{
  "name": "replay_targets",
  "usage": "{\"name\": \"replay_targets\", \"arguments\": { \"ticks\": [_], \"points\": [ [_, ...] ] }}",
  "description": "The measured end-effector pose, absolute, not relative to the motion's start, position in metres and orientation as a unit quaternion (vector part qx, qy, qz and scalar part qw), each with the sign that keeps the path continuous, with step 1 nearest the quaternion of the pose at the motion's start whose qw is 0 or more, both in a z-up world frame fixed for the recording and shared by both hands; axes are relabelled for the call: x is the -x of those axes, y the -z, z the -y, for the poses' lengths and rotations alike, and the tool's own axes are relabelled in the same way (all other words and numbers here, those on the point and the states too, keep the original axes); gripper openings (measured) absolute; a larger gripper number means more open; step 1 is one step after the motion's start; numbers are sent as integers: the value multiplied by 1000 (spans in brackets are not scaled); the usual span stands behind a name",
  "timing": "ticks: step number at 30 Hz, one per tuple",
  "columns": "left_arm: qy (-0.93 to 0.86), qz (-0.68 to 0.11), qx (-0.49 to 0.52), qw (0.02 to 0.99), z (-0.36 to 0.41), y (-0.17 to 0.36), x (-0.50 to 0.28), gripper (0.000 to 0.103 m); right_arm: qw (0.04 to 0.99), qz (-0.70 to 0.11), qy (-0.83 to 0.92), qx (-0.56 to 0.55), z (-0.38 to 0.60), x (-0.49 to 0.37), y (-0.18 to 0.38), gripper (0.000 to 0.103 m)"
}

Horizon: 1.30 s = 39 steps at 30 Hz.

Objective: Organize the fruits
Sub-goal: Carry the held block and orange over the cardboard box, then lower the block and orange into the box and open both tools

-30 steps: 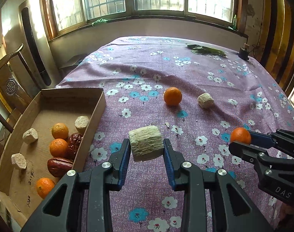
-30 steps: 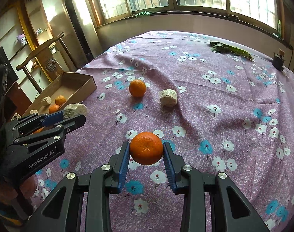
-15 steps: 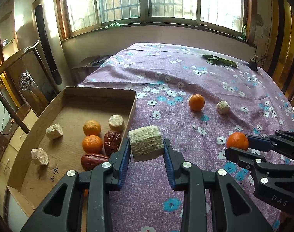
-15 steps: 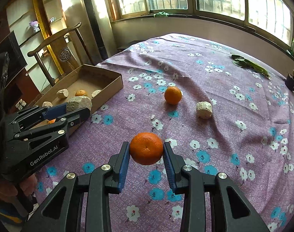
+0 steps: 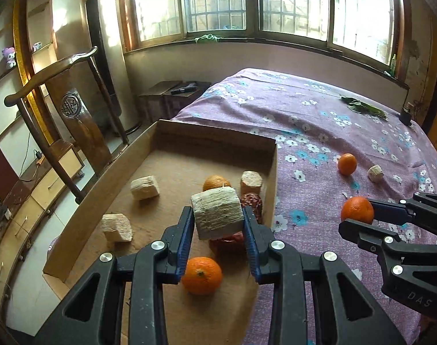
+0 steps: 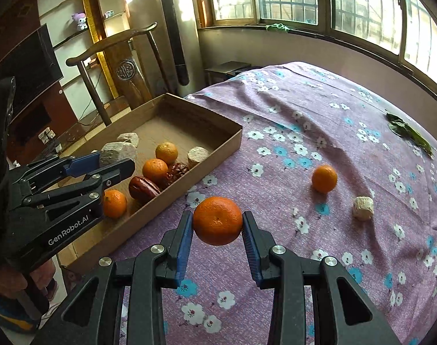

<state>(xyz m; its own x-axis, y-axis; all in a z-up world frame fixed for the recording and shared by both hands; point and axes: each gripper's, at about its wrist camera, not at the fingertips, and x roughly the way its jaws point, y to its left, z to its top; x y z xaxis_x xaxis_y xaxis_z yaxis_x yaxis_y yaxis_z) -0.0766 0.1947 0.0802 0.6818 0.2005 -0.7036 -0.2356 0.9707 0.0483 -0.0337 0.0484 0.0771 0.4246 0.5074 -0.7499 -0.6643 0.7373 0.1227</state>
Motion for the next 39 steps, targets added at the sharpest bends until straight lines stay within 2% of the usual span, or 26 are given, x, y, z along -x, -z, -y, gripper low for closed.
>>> {"name": "replay_targets", "arguments": {
  "ticks": [18,39],
  "points": [
    [-164,-402,54,899,-258,-61,93,33,810,-411,-394,141,-118,26,-70,38],
    [-166,-433,54,884,-267,-45,72,33,795,-433,-396,154,-169,-27,-49,38]
  ]
}}
